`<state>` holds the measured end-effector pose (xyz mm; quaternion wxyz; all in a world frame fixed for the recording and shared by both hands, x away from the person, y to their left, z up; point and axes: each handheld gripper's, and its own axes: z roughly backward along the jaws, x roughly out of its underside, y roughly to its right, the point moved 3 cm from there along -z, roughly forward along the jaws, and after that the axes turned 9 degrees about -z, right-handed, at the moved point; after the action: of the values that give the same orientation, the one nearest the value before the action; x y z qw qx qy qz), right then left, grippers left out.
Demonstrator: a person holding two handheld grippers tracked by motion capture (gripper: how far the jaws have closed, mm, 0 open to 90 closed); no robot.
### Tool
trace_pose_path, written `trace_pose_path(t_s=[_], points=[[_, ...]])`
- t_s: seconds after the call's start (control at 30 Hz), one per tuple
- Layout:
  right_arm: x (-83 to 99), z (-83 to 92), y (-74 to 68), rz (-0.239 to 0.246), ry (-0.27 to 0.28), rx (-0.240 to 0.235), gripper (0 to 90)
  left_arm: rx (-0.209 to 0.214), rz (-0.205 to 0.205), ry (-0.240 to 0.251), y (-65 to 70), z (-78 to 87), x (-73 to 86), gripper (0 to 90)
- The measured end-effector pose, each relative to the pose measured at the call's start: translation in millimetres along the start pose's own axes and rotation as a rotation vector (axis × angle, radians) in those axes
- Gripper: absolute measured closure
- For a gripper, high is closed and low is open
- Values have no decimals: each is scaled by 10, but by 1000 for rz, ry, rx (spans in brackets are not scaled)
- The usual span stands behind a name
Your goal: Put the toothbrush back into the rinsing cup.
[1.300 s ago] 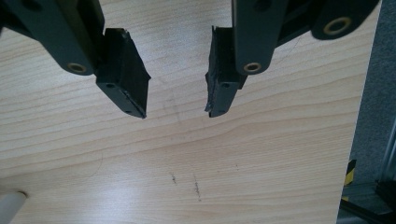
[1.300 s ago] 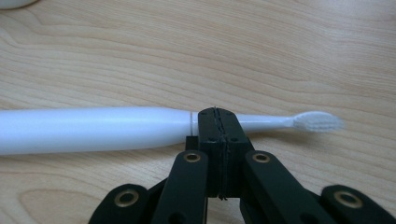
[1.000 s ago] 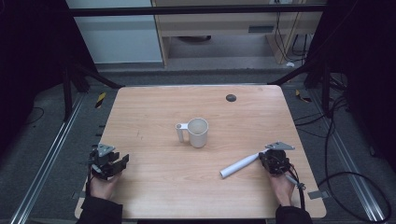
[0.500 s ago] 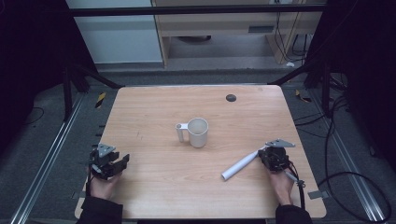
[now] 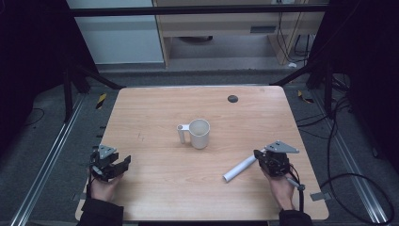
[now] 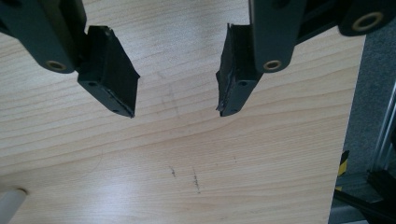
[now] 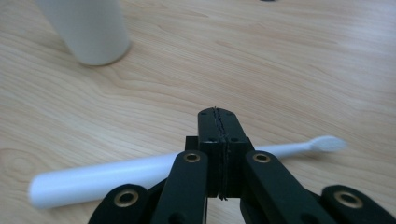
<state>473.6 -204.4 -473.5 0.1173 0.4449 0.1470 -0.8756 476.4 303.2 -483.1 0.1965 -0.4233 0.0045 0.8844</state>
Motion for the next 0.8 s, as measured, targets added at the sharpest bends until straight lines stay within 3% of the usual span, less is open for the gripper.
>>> trace_pose_path(t_s=[0.27,0.8], points=[[13,-64,-326,35,-45,-79,896,2,-13,6,22,-4,-10,440],[188,-288,-631,96,-148,-145,897,-35,-1,6,6,6,-17,374]])
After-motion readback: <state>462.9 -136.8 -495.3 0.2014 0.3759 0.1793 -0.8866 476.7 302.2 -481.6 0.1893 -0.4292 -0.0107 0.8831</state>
